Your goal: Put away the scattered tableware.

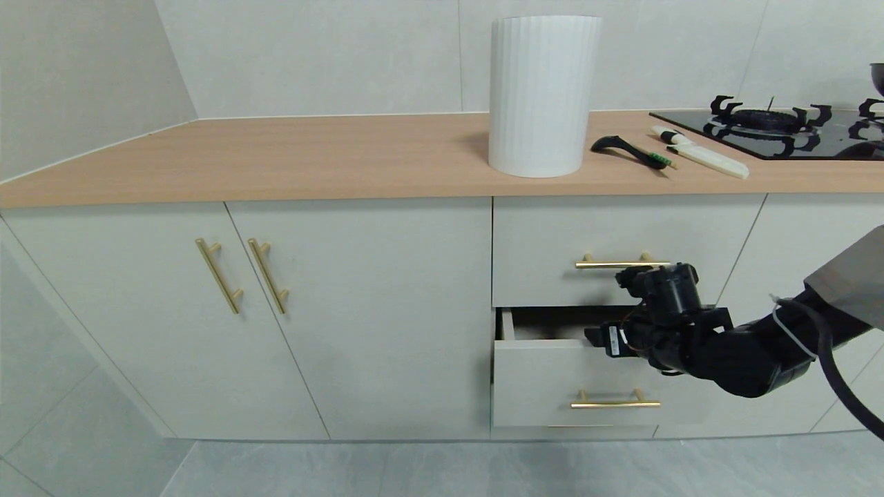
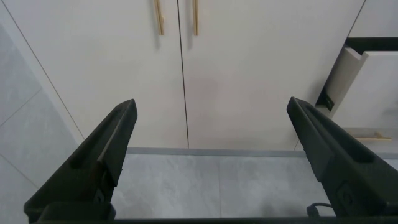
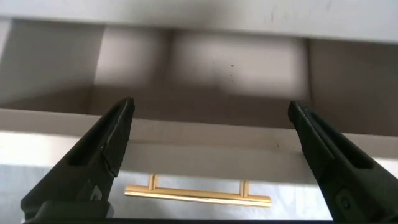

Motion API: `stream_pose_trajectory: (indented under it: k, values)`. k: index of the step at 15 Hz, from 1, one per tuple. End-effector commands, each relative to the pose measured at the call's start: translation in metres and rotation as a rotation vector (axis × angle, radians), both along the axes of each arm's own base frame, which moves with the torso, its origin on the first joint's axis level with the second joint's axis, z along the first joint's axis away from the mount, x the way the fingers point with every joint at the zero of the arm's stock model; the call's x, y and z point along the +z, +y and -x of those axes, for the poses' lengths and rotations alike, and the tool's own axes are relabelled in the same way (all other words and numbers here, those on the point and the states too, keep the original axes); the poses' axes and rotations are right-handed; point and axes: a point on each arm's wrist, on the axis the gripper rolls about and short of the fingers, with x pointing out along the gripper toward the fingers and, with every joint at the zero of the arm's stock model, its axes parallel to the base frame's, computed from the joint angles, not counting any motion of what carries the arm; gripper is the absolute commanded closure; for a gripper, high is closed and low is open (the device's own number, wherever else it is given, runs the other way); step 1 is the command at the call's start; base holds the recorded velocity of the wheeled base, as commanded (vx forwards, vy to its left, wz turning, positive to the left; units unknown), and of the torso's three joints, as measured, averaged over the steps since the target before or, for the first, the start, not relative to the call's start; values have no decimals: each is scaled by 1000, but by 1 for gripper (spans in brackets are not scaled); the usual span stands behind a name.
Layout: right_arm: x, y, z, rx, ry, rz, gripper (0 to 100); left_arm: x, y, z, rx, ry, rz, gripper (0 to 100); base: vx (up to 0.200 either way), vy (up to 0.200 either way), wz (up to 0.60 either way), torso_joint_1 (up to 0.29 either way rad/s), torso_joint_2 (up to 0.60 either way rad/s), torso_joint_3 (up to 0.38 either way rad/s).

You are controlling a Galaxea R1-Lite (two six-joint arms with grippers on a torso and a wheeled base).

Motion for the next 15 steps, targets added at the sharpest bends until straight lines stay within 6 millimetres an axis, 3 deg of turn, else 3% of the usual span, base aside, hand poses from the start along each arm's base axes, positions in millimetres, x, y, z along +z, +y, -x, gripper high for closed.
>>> stream_pose_trajectory:
  k: [1,6,15]
  values:
    - [14,-2,8,8,17,2,0,0,0,0,0,1,0,0,0,0,0,0,0,0]
    - [26,-6,26,73,141,13,0,0,0,0,0,1,0,0,0,0,0,0,0,0]
    - [30,-14,55,229,385,145,0,0,0,0,0,1,0,0,0,0,0,0,0,0]
